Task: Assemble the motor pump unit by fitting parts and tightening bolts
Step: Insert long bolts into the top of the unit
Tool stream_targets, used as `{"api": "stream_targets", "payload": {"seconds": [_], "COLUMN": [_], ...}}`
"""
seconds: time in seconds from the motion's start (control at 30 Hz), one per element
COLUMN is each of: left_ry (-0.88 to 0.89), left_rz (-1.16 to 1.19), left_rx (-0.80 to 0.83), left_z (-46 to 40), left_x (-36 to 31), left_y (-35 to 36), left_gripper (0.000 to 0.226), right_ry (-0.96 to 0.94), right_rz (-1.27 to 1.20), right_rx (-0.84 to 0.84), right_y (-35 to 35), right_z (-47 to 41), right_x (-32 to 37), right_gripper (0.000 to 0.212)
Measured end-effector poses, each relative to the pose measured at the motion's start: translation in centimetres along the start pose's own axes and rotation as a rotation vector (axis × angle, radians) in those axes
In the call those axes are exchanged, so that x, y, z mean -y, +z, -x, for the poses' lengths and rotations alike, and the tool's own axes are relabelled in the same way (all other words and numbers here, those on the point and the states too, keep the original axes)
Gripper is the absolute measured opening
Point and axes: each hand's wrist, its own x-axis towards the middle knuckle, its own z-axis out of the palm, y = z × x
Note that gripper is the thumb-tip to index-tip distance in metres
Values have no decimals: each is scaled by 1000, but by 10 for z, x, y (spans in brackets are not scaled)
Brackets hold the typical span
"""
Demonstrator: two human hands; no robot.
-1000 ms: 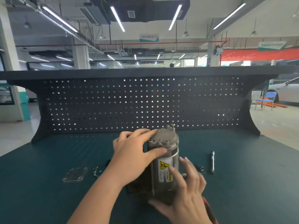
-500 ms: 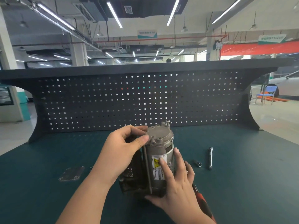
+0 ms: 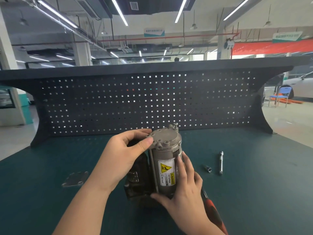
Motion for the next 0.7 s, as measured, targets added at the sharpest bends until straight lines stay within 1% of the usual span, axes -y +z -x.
{"api": "stream_targets", "payload": {"seconds": [0.03,0.17,0.2,0.3,0.43,0.57,0.63,0.7], "left_ry": [-6,7,9,20,1,-6,-1,-2], "left_rz": [6,-10,-9,-6,50,78,77,79], "left_rx": [3,24,26,17,-19,-68,-73,-72], "left_z": [0,3,3,4,3,1,1,2], "left_x": [0,-2,-1,-1,-2,-2,-2,-3], "left_y": [1,5,5,5,8,12,13,13], "left_gripper": [5,10,12,13,15,17,17,16], "right_ry": [11,12,13,15,64,127,145,164], "right_rz": [-2,-34,-40,-50,-12,43,14,-74], "right_rx": [9,29,31,36,36,-24,-68,-112], "right_y": [0,-1,-1,-2,-5,-2,3,8], "right_z": [0,1,1,1,2,3,3,2], "right_x": [0,1,1,2,9,27,36,38], "right_gripper": [140,121,120,130,130,127,126,125]}}
